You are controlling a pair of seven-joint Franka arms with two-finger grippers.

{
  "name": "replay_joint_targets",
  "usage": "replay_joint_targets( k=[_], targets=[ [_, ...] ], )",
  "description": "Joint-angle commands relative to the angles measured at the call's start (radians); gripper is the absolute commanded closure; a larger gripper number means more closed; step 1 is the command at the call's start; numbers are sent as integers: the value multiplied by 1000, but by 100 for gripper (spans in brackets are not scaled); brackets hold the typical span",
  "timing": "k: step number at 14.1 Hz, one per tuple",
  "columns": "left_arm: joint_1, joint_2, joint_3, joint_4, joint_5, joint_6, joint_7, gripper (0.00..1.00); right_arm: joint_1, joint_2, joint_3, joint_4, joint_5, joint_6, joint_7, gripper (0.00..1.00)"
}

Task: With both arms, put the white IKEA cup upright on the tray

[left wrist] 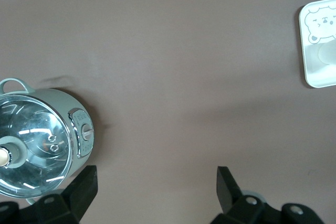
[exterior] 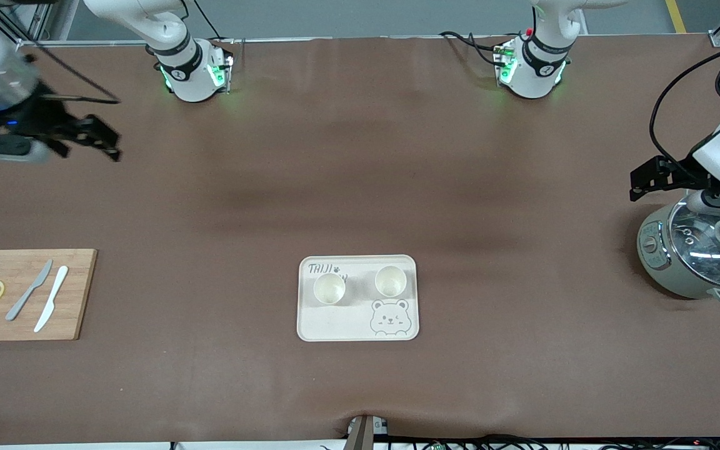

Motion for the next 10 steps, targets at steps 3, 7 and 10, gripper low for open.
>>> replay_joint_targets(
  k=[3, 7, 10],
  targets=[
    [3, -25, -13, -24, 22, -9, 12, 0, -163, 1, 13, -22, 23, 47, -229, 0],
    [1, -23, -29, -29, 22, -7, -5, 0, -163, 1, 13, -14, 21, 49, -231, 0],
    [6, -22, -33, -29, 24, -1, -5, 0, -163, 1, 13, -11, 21, 46, -231, 0]
  ],
)
